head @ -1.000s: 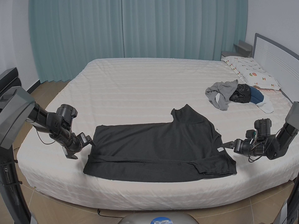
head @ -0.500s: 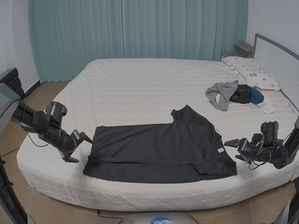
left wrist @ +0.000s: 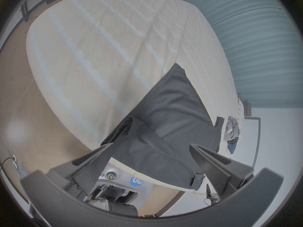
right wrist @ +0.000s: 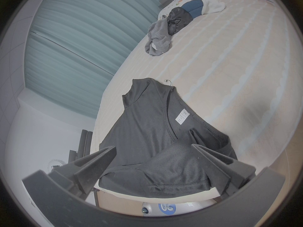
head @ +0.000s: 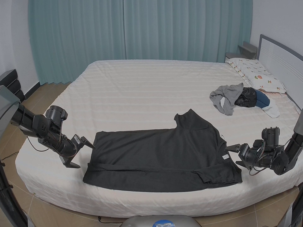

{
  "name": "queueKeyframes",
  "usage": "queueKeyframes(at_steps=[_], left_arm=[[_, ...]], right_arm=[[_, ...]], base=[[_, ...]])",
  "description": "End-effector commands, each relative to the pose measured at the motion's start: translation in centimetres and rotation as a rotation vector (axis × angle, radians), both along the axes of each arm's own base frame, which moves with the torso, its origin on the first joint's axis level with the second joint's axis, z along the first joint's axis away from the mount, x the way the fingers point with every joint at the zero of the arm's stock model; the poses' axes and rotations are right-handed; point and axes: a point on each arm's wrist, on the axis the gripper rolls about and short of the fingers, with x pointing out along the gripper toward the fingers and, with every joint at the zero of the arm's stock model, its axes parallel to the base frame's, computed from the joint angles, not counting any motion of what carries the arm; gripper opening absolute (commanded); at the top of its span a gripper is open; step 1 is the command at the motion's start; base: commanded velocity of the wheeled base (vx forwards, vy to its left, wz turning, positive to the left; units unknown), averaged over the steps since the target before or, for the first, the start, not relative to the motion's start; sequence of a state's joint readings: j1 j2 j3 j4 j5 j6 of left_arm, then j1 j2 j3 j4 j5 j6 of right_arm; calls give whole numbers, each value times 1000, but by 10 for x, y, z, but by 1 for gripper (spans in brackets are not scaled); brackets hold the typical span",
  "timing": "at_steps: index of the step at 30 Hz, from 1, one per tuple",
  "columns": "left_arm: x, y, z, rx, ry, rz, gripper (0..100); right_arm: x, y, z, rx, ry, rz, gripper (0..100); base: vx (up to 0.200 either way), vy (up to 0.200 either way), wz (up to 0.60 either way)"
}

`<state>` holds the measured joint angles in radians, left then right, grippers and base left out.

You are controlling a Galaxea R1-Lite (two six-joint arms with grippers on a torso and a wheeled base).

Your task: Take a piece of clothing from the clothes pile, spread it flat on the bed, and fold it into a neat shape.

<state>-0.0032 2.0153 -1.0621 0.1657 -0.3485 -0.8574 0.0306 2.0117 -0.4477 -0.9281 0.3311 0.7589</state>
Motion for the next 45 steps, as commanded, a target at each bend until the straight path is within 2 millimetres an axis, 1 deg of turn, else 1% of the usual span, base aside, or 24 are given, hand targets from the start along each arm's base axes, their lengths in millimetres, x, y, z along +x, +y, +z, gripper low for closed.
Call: queueKeyframes(at_steps=[1, 6, 15, 24, 30, 33, 36, 38, 39, 40, 43, 45], left_arm=[[0, 0, -1, -2, 6, 3, 100], [0, 0, -1, -2, 6, 4, 100], [0, 1, -1, 0, -17, 6, 100], [-2, 1, -1, 1, -19, 1, 100], [-3, 7, 0, 5, -26, 11, 100], [-5, 10, -8, 13, -15, -1, 100], [-10, 14, -23, 43, -32, -48, 100], [-11, 14, -25, 47, -35, -55, 100], [-16, 17, -39, 71, -78, -101, 100], [-18, 17, -44, 82, -93, -116, 100], [-23, 16, -57, 111, -125, -163, 100], [-24, 16, -60, 118, -136, -177, 100]], right_arm=[[0, 0, -9, 0, 27, 0, 100], [0, -1, -9, 5, 30, -11, 100], [0, 0, -9, 2, 31, -9, 100], [-2, 0, -10, -7, 34, -6, 100], [-3, 0, -11, -10, 39, -5, 100], [-4, 0, -14, -12, 49, -3, 100], [-5, 0, -14, -13, 53, -1, 100], [-5, 1, -14, -13, 53, 0, 100], [-6, 2, -15, -13, 58, 5, 100], [-6, 2, -15, -13, 58, 5, 100], [-7, 3, -17, -15, 65, 12, 100], [-7, 4, -19, -16, 69, 12, 100]], base=[[0, -200, 0], [0, -200, 0], [0, 0, 0], [200, 0, 0], [0, 0, 0], [0, 0, 0], [0, 0, 0], [0, 0, 0], [0, 0, 0], [0, 0, 0], [0, 0, 0], [0, 0, 0]])
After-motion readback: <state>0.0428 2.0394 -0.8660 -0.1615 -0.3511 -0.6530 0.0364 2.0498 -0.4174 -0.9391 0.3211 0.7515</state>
